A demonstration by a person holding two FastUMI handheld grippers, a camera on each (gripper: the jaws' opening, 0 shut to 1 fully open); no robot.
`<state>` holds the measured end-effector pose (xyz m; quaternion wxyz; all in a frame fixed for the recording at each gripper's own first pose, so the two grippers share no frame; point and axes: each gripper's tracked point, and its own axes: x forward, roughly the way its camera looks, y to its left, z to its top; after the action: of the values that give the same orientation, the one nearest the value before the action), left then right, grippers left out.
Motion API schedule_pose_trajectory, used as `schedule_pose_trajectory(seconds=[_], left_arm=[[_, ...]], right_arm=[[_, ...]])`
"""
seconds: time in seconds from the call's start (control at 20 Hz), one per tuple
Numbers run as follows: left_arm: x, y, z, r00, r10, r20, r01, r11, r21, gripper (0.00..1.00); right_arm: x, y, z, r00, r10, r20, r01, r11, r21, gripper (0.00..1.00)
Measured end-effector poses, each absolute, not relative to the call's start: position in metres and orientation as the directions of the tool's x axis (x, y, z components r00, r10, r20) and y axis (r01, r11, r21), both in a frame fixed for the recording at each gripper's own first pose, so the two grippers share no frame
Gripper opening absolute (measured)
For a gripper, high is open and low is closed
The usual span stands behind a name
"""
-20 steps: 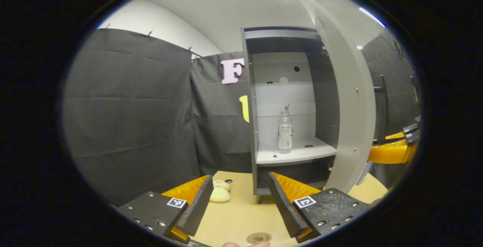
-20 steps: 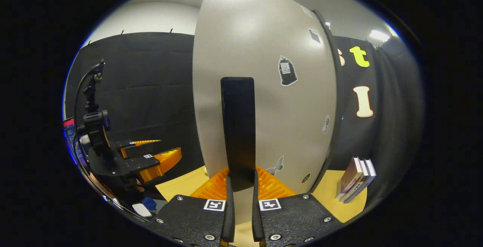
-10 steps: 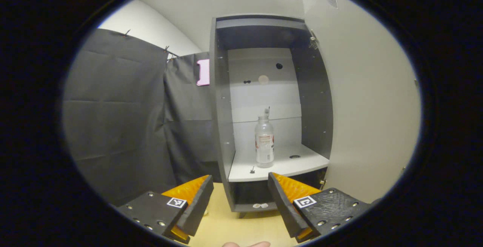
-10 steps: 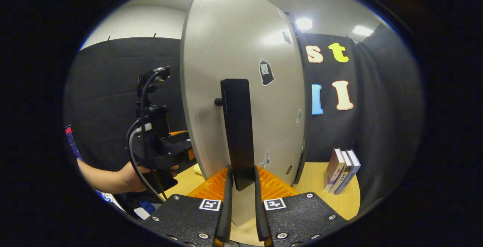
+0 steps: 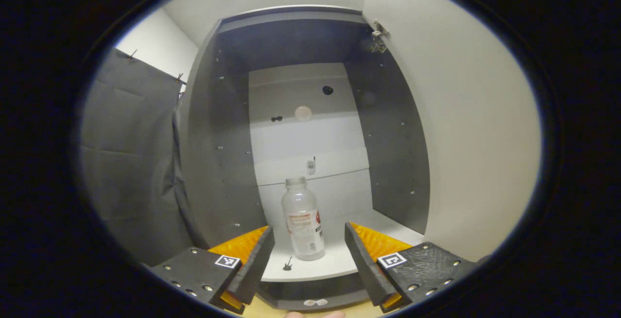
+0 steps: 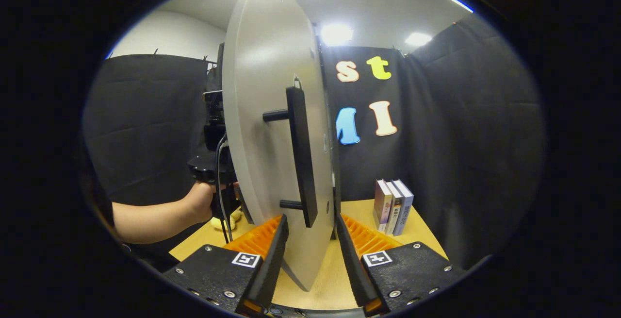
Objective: Open the cabinet door with the right hand, grasp the bottle in the cabinet with the left hand and place it on the coaster, then close the cabinet door with the right hand.
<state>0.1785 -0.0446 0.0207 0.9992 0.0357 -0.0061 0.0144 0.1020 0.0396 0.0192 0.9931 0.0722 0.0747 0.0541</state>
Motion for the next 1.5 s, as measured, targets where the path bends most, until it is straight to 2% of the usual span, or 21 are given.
schedule_pose_trajectory(seconds=[0.1, 0.15, 0.25, 0.3, 0.45, 0.5, 0.55, 0.6, 0.85, 0.9, 1.0, 1.2, 1.3, 1.4, 1.5], left_arm=[[0.198, -0.042, 0.017, 0.999, 0.030, 0.014, -0.031, 0.998, 0.060, 0.85], [0.207, -0.040, 0.018, 1.000, 0.025, 0.016, -0.026, 0.998, 0.054, 0.89], [0.226, -0.025, 0.022, 0.998, 0.058, 0.028, -0.059, 0.997, 0.047, 0.87], [0.235, -0.020, 0.023, 0.998, 0.059, 0.034, -0.061, 0.997, 0.037, 0.89], [0.266, -0.008, 0.022, 0.997, 0.066, 0.045, -0.068, 0.996, 0.053, 0.87], [0.274, -0.009, 0.020, 0.997, 0.059, 0.045, -0.061, 0.996, 0.057, 0.87], [0.284, -0.010, 0.018, 0.998, 0.047, 0.044, -0.049, 0.997, 0.057, 0.87], [0.292, -0.014, 0.016, 0.999, 0.035, 0.040, -0.037, 0.998, 0.053, 0.87], [0.318, -0.022, -0.001, 1.000, 0.008, 0.012, -0.008, 0.999, 0.054, 0.87], [0.320, -0.021, 0.000, 1.000, 0.004, 0.014, -0.005, 0.999, 0.045, 0.84], [0.315, -0.017, -0.001, 1.000, 0.001, 0.011, -0.001, 1.000, 0.027, 0.75], [0.287, -0.017, 0.012, 1.000, -0.016, 0.018, 0.017, 0.999, -0.042, 0.74], [0.268, -0.014, 0.023, 1.000, -0.016, 0.013, 0.016, 1.000, -0.010, 0.75], [0.243, -0.022, 0.038, 0.999, -0.041, 0.020, 0.041, 0.999, -0.005, 0.75], [0.211, -0.017, 0.048, 0.999, -0.031, 0.031, 0.030, 0.999, 0.010, 0.74]], right_arm=[[0.102, 0.030, 0.017, 0.985, 0.084, -0.148, -0.059, 0.985, 0.163, 0.65], [0.101, 0.022, 0.016, 0.986, 0.061, -0.154, -0.034, 0.985, 0.167, 0.69], [0.102, 0.010, 0.013, 0.986, 0.003, -0.168, 0.027, 0.985, 0.172, 0.74], [0.102, 0.004, 0.013, 0.984, -0.033, -0.175, 0.062, 0.984, 0.165, 0.75], [0.098, -0.019, 0.017, 0.974, -0.157, -0.163, 0.178, 0.977, 0.121, 0.75], [0.097, -0.026, 0.017, 0.969, -0.187, -0.163, 0.206, 0.972, 0.112, 0.72], [0.097, -0.030, 0.015, 0.965, -0.203, -0.166, 0.223, 0.968, 0.114, 0.75], [0.097, -0.033, 0.015, 0.962, -0.212, -0.170, 0.234, 0.964, 0.128, 0.72], [0.095, -0.035, 0.014, 0.954, -0.241, -0.176, 0.271, 0.948, 0.166, 0.75], [0.096, -0.035, 0.013, 0.953, -0.244, -0.177, 0.274, 0.947, 0.166, 0.73], [0.095, -0.036, 0.013, 0.951, -0.253, -0.177, 0.282, 0.945, 0.167, 0.75], [0.095, -0.037, 0.015, 0.959, -0.232, -0.165, 0.258, 0.953, 0.161, 0.73], [0.094, -0.042, 0.017, 0.960, -0.230, -0.160, 0.252, 0.958, 0.137, 0.75], [0.095, -0.042, 0.018, 0.967, -0.207, -0.145, 0.224, 0.968, 0.111, 0.82], [0.095, -0.043, 0.020, 0.973, -0.185, -0.138, 0.197, 0.978, 0.075, 0.83]])
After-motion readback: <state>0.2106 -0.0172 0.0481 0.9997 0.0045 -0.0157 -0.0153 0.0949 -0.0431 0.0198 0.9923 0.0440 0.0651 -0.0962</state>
